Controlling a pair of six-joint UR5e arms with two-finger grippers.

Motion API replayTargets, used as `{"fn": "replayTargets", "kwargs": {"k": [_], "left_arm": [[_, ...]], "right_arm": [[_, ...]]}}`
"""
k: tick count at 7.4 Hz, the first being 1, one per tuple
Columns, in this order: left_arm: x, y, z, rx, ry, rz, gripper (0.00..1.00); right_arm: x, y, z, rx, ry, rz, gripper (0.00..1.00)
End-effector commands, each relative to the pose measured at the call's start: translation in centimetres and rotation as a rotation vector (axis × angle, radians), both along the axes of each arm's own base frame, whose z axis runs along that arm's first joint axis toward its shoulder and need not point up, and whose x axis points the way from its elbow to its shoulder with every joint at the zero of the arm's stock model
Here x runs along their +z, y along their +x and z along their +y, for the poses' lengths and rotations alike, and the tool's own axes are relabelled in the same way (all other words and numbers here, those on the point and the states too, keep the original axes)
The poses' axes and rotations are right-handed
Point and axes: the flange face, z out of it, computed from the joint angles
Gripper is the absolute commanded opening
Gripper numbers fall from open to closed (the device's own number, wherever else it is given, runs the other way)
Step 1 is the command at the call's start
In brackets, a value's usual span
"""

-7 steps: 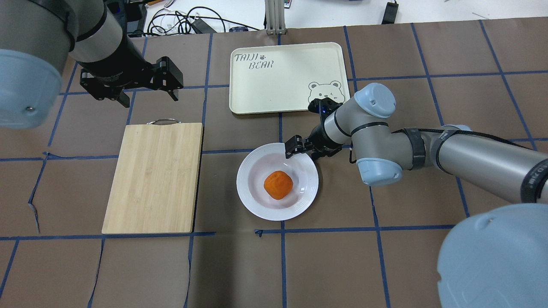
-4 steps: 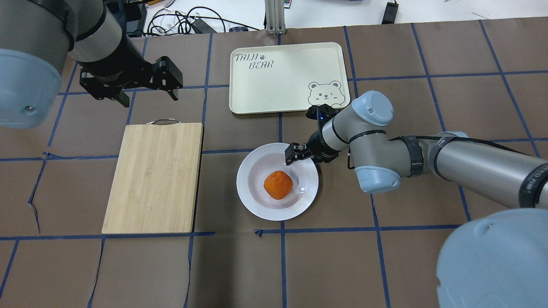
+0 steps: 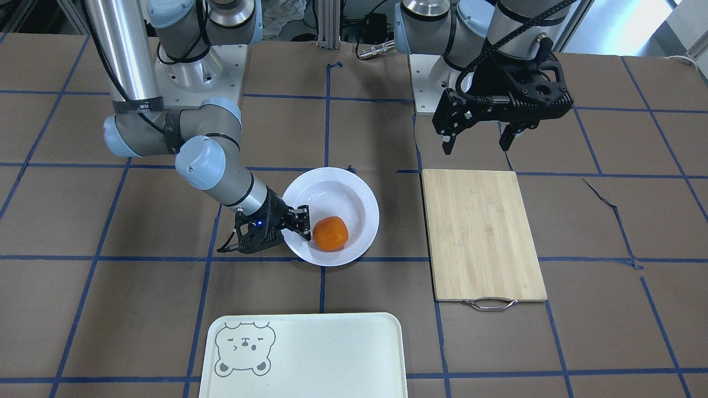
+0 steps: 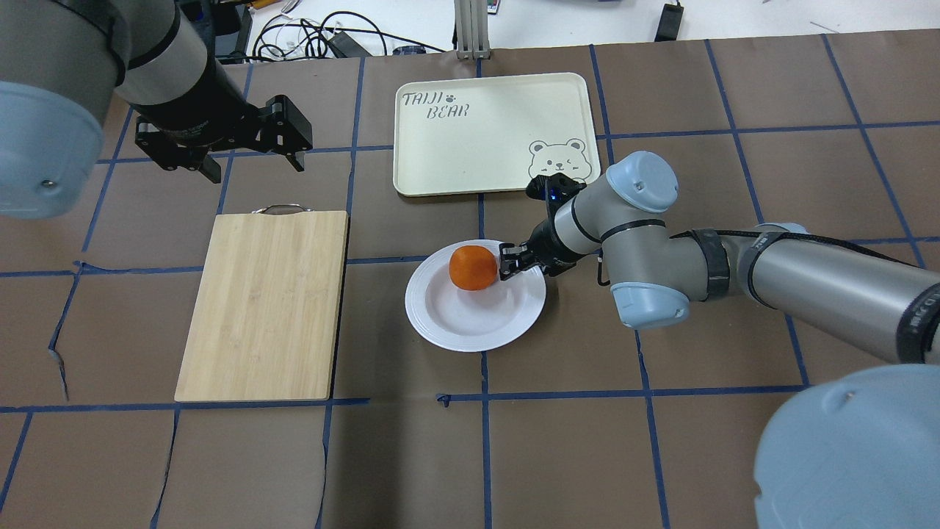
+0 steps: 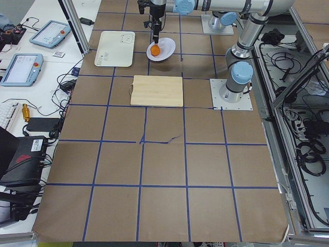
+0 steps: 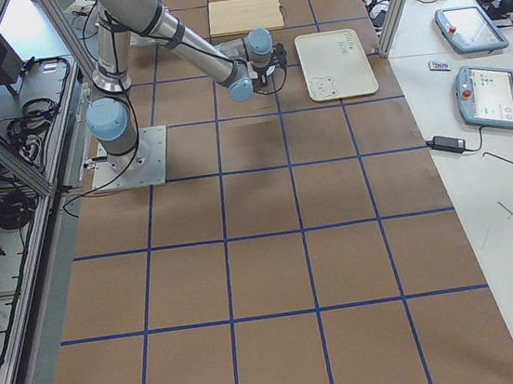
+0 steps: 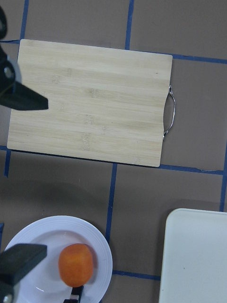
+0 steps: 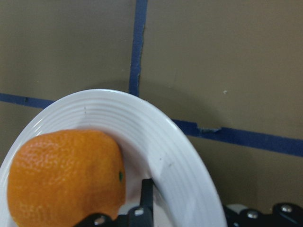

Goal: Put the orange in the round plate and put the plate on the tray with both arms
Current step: 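Close the right gripper on the plate rim, then lift the plate with the right gripper and carry it onto the bear tray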

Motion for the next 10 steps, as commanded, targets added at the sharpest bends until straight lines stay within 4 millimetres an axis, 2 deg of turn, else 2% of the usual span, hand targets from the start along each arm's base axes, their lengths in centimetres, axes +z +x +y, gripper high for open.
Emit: {"fn": "replayTargets", "kwargs": {"k": [1,4,6,7,8,10], "left_arm": [[-0.1,0.0,0.0,0.000,0.001,0.000,1.00],[-0.1,0.0,0.0,0.000,0.001,0.002,1.00],[-0.1,0.0,0.0,0.000,0.001,0.002,1.00],[-0.1,0.0,0.0,0.000,0.001,0.002,1.00],[-0.1,0.0,0.0,0.000,0.001,0.002,1.00],[-0.1,0.0,0.0,0.000,0.001,0.002,1.00]], "right_arm": [[3.3,-0.1,0.0,0.003,-0.065,-0.006,0.00],[5.1,-0.2,-0.3,0.019,-0.154,-0.026,0.00],[6.7,-1.9,-2.0,0.049,-0.285,-0.038,0.00],[8.4,-3.4,-4.6,0.018,-0.328,-0.054,0.00],[10.1,-4.0,-7.6,0.001,-0.367,-0.067,0.00],[8.8,-3.8,-13.1,-0.007,-0.380,-0.110,0.00]]}}
